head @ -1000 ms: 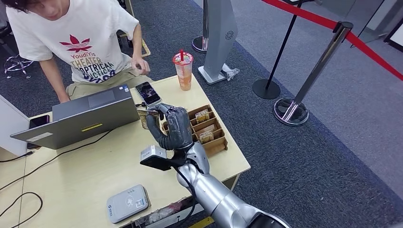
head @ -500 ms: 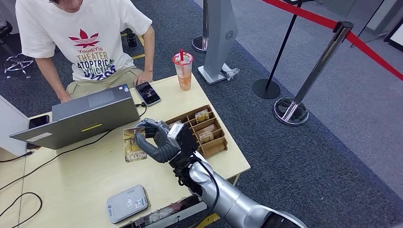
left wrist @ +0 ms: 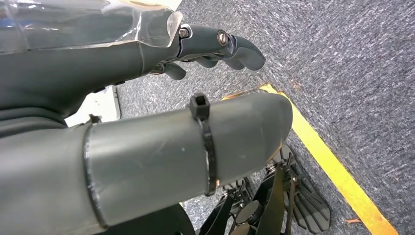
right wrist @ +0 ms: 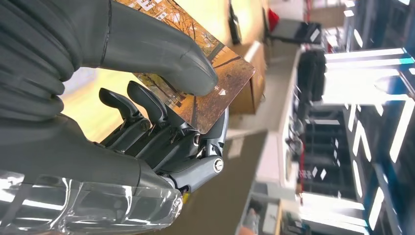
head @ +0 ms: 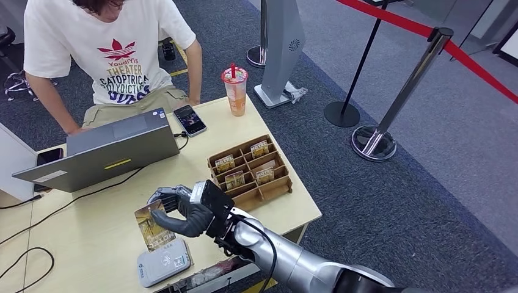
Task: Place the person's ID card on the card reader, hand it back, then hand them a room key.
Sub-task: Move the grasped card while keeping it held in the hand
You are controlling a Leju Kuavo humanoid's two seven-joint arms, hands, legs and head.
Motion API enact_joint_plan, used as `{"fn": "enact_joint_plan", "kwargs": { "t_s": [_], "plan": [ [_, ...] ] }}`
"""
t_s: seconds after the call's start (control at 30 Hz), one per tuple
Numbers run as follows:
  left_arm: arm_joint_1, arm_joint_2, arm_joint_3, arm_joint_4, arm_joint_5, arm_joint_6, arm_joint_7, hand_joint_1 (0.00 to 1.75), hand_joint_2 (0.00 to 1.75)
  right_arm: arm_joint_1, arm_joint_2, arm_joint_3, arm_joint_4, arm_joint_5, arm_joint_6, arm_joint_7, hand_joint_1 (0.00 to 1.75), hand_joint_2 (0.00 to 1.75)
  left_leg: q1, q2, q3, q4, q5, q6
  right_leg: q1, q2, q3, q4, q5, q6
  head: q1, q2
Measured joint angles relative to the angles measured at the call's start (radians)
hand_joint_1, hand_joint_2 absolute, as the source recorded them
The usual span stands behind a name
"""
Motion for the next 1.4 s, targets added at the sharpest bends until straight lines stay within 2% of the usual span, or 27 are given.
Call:
{"fn": "enact_joint_plan", "kwargs": {
  "t_s": [0.2,0.37,0.8,1.4],
  "plan": [
    [0.001,0.003,0.0,0.0,-0.011,-0.006,0.014,0.0,0.0,-0.054,0.009,0.099,0.117,-0.004,0.018,0.004,1.75,1.75,0.0,0.0,0.0,0.0,0.0,0.0,0.0,0.0,0.0,0.0,0.0,0.0,0.0,0.0],
    [0.003,0.005,0.0,0.0,-0.016,-0.007,0.021,0.0,0.0,-0.09,0.024,0.138,0.205,-0.019,0.02,0.011,1.75,1.75,0.0,0.0,0.0,0.0,0.0,0.0,0.0,0.0,0.0,0.0,0.0,0.0,0.0,0.0],
    [0.006,0.009,0.0,0.0,-0.017,-0.003,0.03,0.0,0.0,-0.123,0.038,0.165,0.301,-0.055,0.012,0.026,1.75,1.75,0.0,0.0,0.0,0.0,0.0,0.0,0.0,0.0,0.0,0.0,0.0,0.0,0.0,0.0],
    [0.017,0.008,0.0,0.0,-0.017,0.018,0.044,0.0,0.0,-0.179,0.09,0.182,0.595,-0.072,-0.019,0.077,1.75,1.75,0.0,0.0,0.0,0.0,0.0,0.0,0.0,0.0,0.0,0.0,0.0,0.0,0.0,0.0]
  ]
}}
